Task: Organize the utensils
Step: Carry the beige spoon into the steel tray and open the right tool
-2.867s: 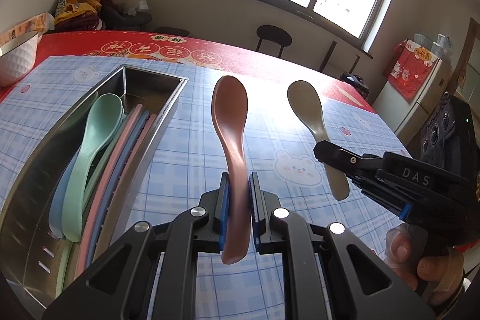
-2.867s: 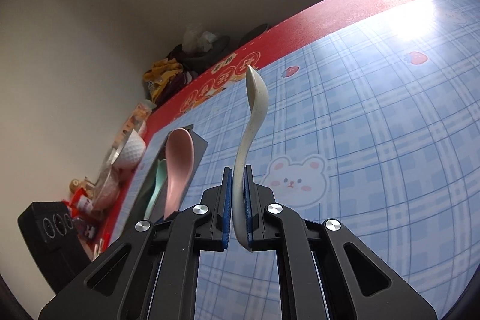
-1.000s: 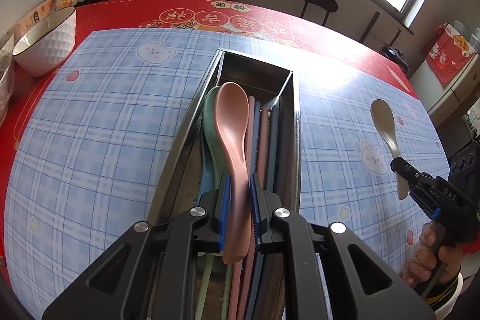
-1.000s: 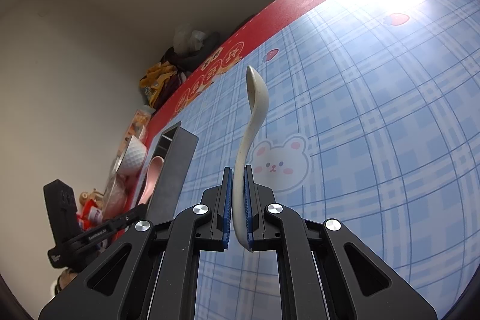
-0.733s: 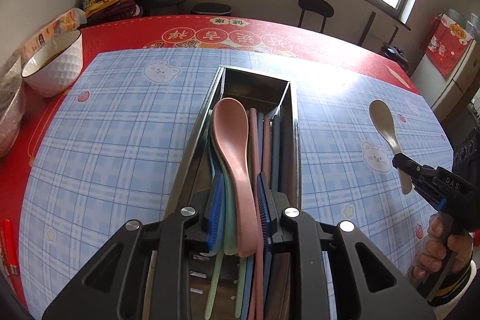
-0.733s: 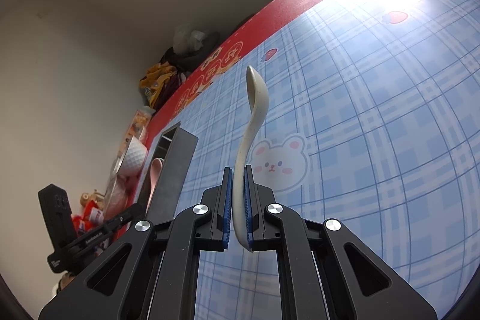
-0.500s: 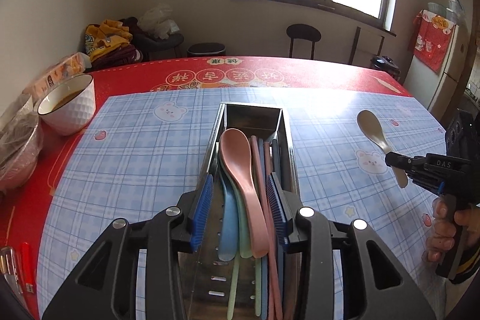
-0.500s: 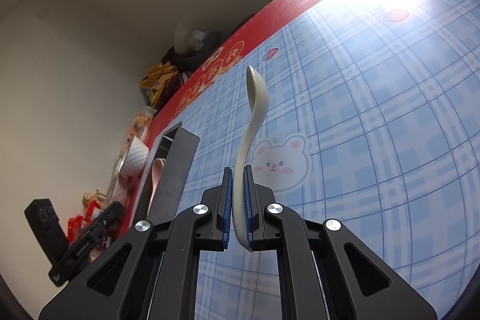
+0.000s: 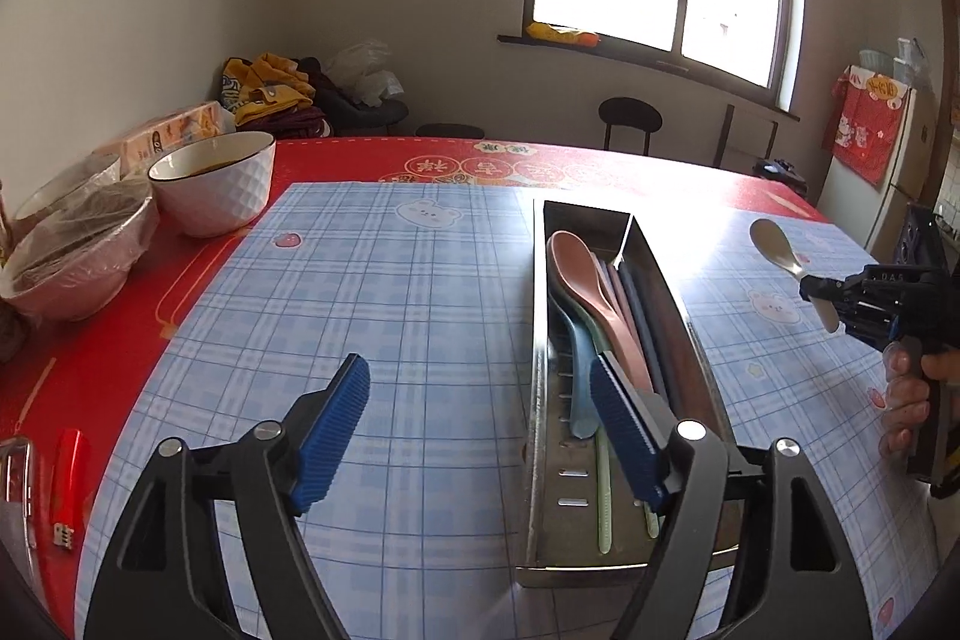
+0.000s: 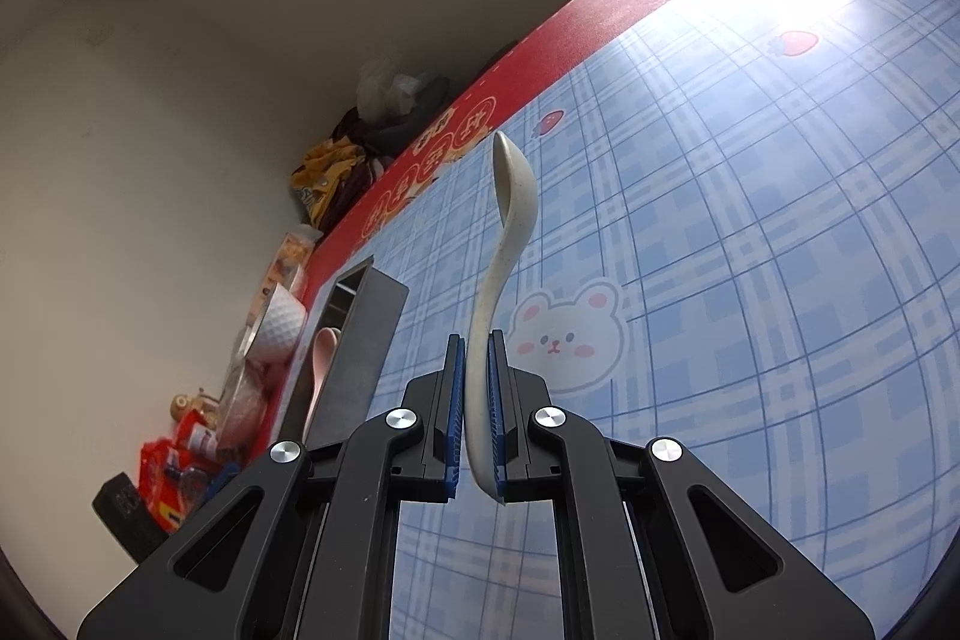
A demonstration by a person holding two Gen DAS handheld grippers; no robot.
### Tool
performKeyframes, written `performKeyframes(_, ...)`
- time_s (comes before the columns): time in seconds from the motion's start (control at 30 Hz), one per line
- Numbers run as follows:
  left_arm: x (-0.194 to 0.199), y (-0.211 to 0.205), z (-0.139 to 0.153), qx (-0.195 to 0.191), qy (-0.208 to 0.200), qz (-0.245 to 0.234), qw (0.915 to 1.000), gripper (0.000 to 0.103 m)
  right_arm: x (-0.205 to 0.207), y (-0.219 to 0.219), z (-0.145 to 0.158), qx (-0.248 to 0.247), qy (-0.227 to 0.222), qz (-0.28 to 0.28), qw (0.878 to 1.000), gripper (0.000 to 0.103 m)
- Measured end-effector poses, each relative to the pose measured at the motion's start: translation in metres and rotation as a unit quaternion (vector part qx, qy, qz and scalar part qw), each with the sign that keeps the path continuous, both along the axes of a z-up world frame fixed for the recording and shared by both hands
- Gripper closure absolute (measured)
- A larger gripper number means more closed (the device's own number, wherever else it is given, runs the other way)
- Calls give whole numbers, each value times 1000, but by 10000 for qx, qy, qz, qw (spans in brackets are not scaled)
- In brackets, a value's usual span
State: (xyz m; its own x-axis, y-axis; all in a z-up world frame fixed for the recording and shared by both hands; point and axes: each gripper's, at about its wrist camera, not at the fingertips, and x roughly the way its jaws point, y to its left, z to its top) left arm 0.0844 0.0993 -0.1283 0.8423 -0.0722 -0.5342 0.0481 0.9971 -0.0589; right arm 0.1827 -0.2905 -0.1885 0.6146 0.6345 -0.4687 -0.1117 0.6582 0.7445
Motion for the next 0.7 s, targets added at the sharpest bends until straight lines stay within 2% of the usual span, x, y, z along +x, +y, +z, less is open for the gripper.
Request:
performKeyframes(0.1,-5,6,5,88,-125,49,9999,13,-4,0,3,-140,-8,-123,9998,95)
performKeyframes(0.27,-7,2,5,324,-185,-64,9993,6,-9,7,8,-324,180,-296,9989,95)
performKeyframes(0.37,-9,-2,4,424,-241,-108,9988,6,-13,21,16,-415,209,-245,9986,95)
performKeyframes(0.5,-12,1,5,366,-310,-36,9988,6,-18,51,32,-429,157,-62,9989,95)
performKeyframes(0.7,-11,4,4,339,-266,95,9990,6,-23,110,54,-422,88,332,9985,95)
